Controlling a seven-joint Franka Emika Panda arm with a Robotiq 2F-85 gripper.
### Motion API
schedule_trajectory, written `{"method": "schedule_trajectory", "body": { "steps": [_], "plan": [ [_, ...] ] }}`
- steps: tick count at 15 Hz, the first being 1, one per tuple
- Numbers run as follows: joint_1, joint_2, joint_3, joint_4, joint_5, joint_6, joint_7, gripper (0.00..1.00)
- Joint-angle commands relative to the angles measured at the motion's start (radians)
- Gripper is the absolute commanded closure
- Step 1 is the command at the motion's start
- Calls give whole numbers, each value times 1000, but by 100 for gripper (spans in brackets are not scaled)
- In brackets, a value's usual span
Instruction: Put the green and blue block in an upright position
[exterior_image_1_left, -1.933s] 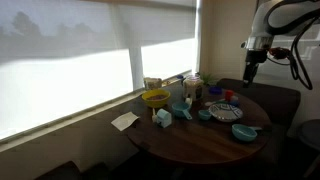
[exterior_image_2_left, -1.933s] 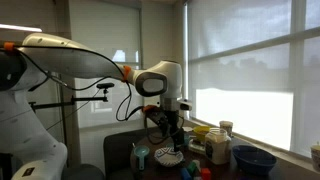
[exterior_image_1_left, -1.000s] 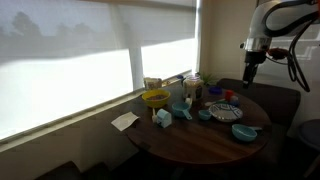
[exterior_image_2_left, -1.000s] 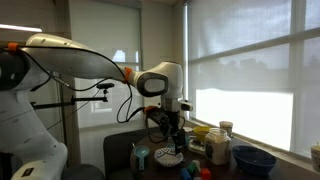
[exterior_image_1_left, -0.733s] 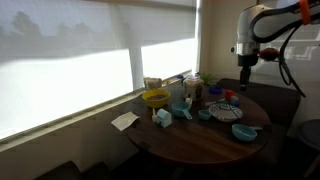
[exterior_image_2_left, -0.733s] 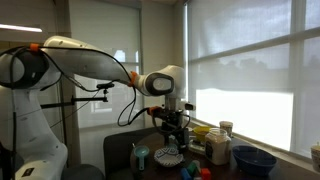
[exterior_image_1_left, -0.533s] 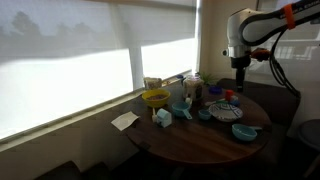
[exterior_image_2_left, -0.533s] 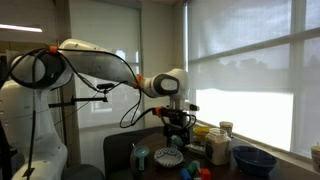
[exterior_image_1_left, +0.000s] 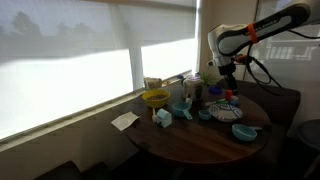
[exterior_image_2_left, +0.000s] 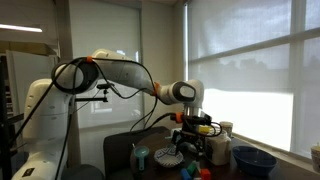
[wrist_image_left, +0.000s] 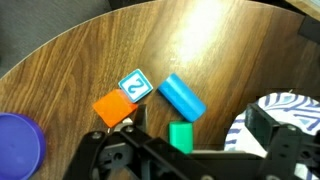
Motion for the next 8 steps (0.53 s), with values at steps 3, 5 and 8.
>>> {"method": "schedule_trajectory", "body": {
  "steps": [3, 5, 8],
  "plan": [
    [-5, 138, 39, 147, -46, -86, -56, 0],
    [-6, 159, 45, 158, -53, -82, -40, 0],
    [-9, 167, 53, 149, -46, -52, -35, 0]
  ]
}}
